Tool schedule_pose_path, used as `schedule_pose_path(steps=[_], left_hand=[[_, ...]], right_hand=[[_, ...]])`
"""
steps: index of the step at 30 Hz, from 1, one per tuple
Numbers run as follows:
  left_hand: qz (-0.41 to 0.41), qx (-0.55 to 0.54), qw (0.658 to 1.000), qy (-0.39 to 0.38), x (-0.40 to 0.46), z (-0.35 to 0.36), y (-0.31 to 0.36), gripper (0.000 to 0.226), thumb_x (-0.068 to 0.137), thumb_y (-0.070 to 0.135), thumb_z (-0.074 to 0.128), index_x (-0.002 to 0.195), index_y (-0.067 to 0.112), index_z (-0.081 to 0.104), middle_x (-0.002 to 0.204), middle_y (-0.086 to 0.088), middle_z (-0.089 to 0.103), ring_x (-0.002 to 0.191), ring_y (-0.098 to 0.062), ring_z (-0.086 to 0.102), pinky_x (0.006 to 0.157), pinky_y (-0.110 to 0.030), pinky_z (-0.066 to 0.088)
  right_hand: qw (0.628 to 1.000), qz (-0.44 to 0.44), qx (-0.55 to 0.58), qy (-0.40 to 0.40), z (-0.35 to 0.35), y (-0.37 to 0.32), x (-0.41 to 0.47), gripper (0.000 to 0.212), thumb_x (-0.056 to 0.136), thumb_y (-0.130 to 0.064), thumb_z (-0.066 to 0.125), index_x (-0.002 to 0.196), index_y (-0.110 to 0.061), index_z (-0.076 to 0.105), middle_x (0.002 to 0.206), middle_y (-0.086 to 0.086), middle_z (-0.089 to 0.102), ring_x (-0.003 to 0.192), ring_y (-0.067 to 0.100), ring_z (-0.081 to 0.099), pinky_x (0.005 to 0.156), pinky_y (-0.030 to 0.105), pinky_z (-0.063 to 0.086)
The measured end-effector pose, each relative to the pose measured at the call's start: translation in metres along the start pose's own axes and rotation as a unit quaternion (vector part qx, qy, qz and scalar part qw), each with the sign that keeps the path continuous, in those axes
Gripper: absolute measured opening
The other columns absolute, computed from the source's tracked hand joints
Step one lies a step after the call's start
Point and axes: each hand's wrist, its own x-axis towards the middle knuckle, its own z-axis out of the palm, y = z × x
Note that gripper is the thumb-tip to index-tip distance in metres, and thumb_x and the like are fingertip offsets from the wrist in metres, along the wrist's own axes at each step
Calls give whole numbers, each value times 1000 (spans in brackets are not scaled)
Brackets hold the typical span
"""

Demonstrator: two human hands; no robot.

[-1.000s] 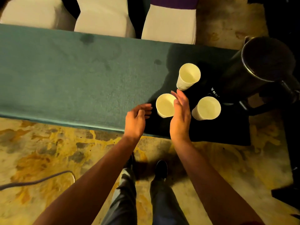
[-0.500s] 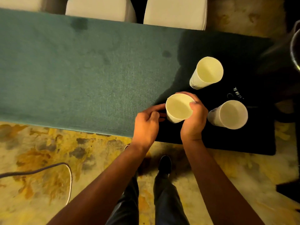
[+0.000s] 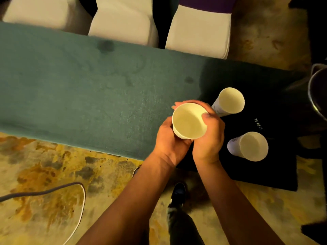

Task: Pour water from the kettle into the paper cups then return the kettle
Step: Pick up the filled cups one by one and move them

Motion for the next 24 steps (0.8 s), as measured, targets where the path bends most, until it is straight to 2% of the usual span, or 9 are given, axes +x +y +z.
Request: schedule_pose_path(steps=[4,7,10,12,15,18,21,24], left_hand=[[-12,-20,1000,7,-3,13,25,24,90,27,53,93,9,69,84,-9,74,76,-21,72,66,-28,60],[-15,-4,1000,10,5,14,54,30,99,25,45,93,7,69,84,-11,74,79,-23,70,66,-29,61],[-33,-7,999,-10,13,18,88,28,86,21,54,83,4,77,86,-13,75,77,-25,73,68,-31,61],[-45,-12,999,-16,17,18,110,27,79,22,58,86,4,76,87,-14,75,77,-27,73,66,-31,62],[-61,-5,998,-20,24,15,141,26,89,24,55,98,5,70,91,-15,74,82,-28,71,67,-33,63],[-68,9,998,-14,34,13,165,28,84,25,57,97,4,69,87,-17,75,74,-30,75,64,-34,63],[-55,14,998,1,50,11,183,30,98,27,48,99,4,68,86,-16,75,73,-28,74,65,-34,63],[-47,-7,999,7,60,11,197,39,101,29,46,89,3,73,83,-16,75,69,-27,75,63,-34,63]], right_hand=[[999,37,26,9,28,-6,12,40,86,-16,39,98,-11,76,97,12,80,97,27,75,86,32,57],[999,41,15,28,53,-2,24,43,87,-10,33,99,-7,74,104,22,75,97,25,74,85,31,55],[998,30,8,50,80,3,36,43,87,-8,33,106,1,71,110,31,73,103,45,71,91,41,58],[998,26,-17,59,101,9,45,42,88,-8,35,107,4,70,111,32,73,106,51,69,93,44,57],[997,28,-21,70,128,19,54,43,88,-7,36,108,9,71,109,31,74,106,51,69,93,43,57],[996,31,-21,85,149,33,65,45,87,-9,35,107,8,71,110,33,73,106,49,70,95,49,57],[995,34,-27,93,164,47,81,46,86,-10,35,104,9,72,106,32,74,104,49,70,92,51,57],[996,45,-33,74,177,55,94,47,85,-10,35,105,8,72,108,37,73,104,54,68,92,58,55]])
